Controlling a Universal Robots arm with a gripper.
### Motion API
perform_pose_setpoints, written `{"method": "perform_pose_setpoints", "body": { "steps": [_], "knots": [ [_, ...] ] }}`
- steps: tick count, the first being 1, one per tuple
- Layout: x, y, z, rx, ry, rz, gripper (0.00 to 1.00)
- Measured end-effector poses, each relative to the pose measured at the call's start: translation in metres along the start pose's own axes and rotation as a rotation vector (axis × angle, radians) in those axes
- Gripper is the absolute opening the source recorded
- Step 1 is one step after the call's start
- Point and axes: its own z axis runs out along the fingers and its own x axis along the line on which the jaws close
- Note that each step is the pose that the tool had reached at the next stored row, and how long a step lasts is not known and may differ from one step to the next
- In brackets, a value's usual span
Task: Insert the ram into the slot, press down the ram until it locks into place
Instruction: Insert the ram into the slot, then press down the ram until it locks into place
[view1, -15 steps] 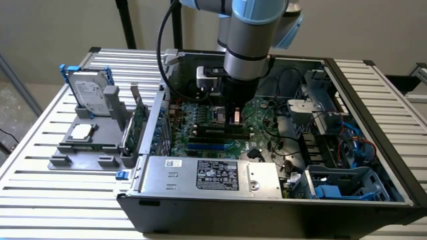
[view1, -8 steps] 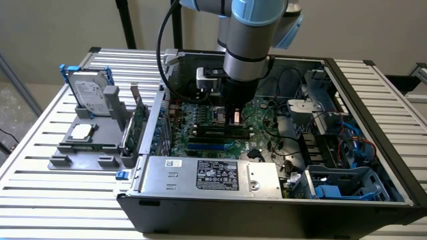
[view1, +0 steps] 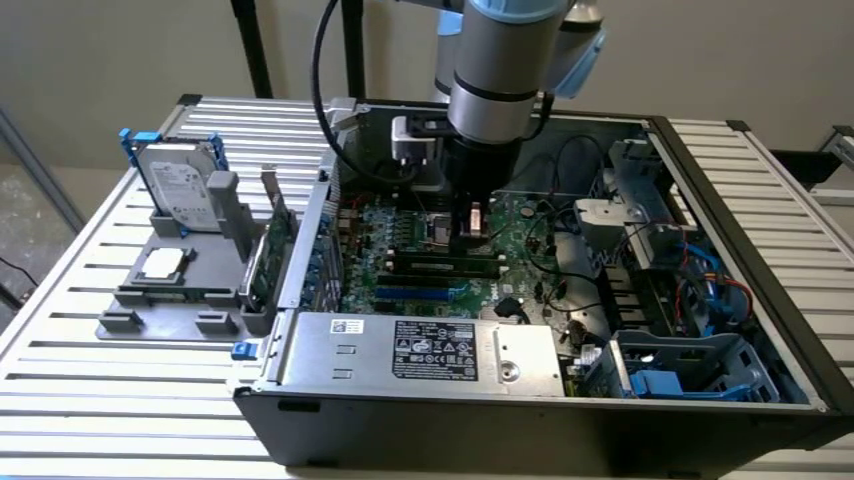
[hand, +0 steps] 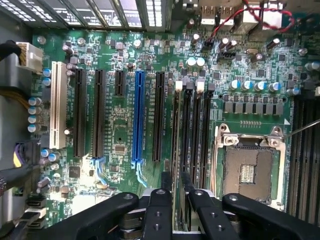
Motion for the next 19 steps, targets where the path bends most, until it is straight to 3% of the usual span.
{"method": "perform_pose_setpoints", "body": {
  "steps": [5,19],
  "knots": [
    [-0.0001,0.0052,-0.0006,0.0001,-0.0011,0.0,0.11],
    [-0.0001,0.0052,-0.0007,0.0,-0.0009,0.0,0.11]
  ]
}}
